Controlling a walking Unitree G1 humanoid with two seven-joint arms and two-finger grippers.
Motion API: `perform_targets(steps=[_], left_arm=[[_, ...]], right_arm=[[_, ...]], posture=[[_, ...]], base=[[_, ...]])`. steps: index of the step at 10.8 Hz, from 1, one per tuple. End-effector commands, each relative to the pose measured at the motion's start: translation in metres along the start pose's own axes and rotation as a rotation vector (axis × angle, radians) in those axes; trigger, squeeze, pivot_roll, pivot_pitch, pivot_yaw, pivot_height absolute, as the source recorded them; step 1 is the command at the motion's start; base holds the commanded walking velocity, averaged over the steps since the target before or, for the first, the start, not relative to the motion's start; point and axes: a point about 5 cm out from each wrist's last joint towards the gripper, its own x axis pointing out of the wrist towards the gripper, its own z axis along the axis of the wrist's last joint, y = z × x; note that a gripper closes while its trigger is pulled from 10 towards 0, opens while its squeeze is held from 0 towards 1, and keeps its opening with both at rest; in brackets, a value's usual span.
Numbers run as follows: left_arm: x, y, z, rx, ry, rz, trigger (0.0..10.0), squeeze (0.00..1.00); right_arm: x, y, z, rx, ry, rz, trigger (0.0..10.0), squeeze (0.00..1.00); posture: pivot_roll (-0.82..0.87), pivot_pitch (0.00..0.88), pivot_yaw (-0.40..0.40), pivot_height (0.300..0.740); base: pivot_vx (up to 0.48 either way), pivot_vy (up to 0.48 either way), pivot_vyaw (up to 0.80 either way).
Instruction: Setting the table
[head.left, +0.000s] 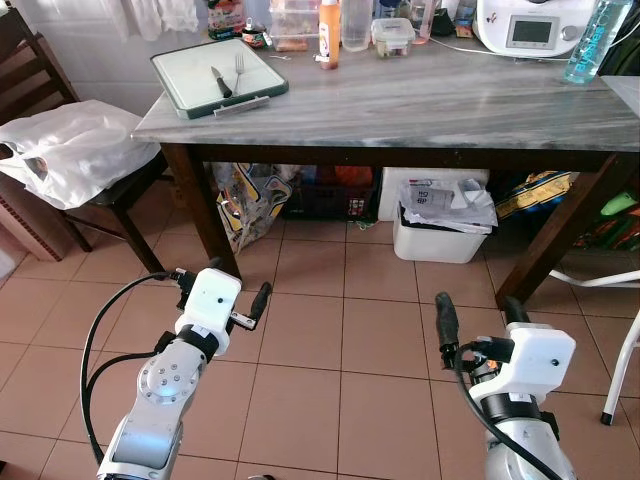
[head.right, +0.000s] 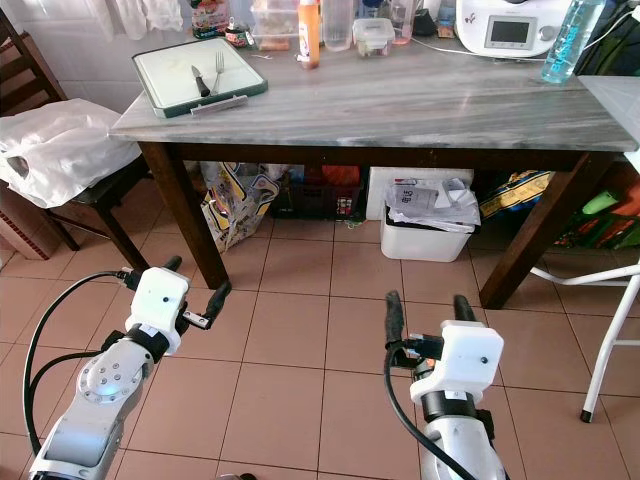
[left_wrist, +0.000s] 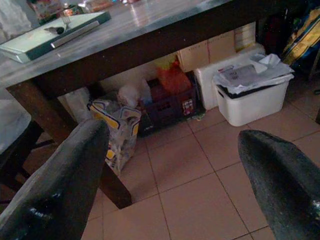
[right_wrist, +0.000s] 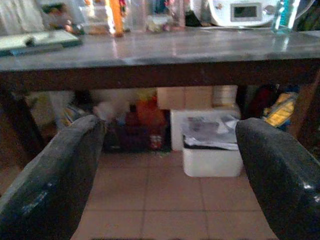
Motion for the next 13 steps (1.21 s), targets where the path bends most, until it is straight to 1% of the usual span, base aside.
perform_targets(steps=[1,2,3,4,5,6,7,8,9,11,13], left_arm=[[-0.002,0.006,-0.004,0.022,0.014,0.013,10.0,1.0],[0.001,0.002,-0.004,-0.008,-0.007,-0.044,2.6,0.0],[0.001,0.0,-0.004,-0.007,-0.019,-0.067,0.0,0.0],[0.001,0.0,-0.006,-0.009,-0.014,-0.062,1.3,0.0],[-0.001,0.0,-0.013,-0.009,-0.004,-0.063,2.0,0.0],[-0.002,0.0,-0.019,-0.007,0.016,-0.069,4.9,0.0],[-0.002,0.0,-0.029,-0.003,0.047,-0.073,10.0,0.0],[-0.002,0.0,-0.03,-0.021,0.029,-0.081,10.0,0.0],[-0.002,0.0,-0.037,-0.043,0.042,-0.071,10.0,1.0],[0.0,0.002,-0.049,-0.047,0.064,-0.062,10.0,1.0],[0.001,0.005,-0.056,-0.052,0.073,-0.052,10.0,1.0]], right_arm=[[-0.003,-0.003,-0.003,0.019,0.033,-0.039,10.0,1.0],[-0.006,0.006,-0.001,0.051,0.007,0.059,6.7,0.0],[-0.007,0.006,-0.003,0.032,0.014,0.027,0.0,0.0],[-0.007,0.005,-0.005,0.029,0.019,0.018,0.0,0.0],[-0.007,0.003,-0.004,0.035,0.017,0.01,0.0,0.0],[-0.007,0.001,-0.005,0.025,0.026,0.003,0.0,0.0],[-0.007,-0.001,-0.006,-0.003,0.034,-0.015,10.0,0.0],[-0.007,-0.002,-0.005,-0.005,0.031,-0.021,10.0,0.0],[-0.006,-0.002,-0.006,-0.002,0.031,-0.023,10.0,1.0],[-0.007,-0.002,-0.007,-0.002,0.038,-0.02,10.0,1.0],[-0.008,-0.001,-0.007,-0.003,0.042,-0.017,10.0,1.0]], posture=[[0.09,0.095,0.032,0.74],[0.09,0.095,0.034,0.74],[0.09,0.095,0.036,0.74],[0.09,0.097,0.035,0.74],[0.09,0.099,0.036,0.74],[0.09,0.101,0.036,0.74],[0.09,0.101,0.036,0.74],[0.09,0.101,0.035,0.74],[0.09,0.1,0.035,0.74],[0.09,0.101,0.033,0.74],[0.08,0.104,0.035,0.74]], base=[[0.0,0.0,0.0],[0.0,0.0,0.0],[0.0,0.0,0.0],[0.0,0.0,0.0],[0.0,0.0,0.0],[0.0,0.0,0.0],[0.0,0.0,0.0],[0.0,0.0,0.0],[0.0,0.0,0.0],[0.0,0.0,0.0],[0.0,0.0,0.0]])
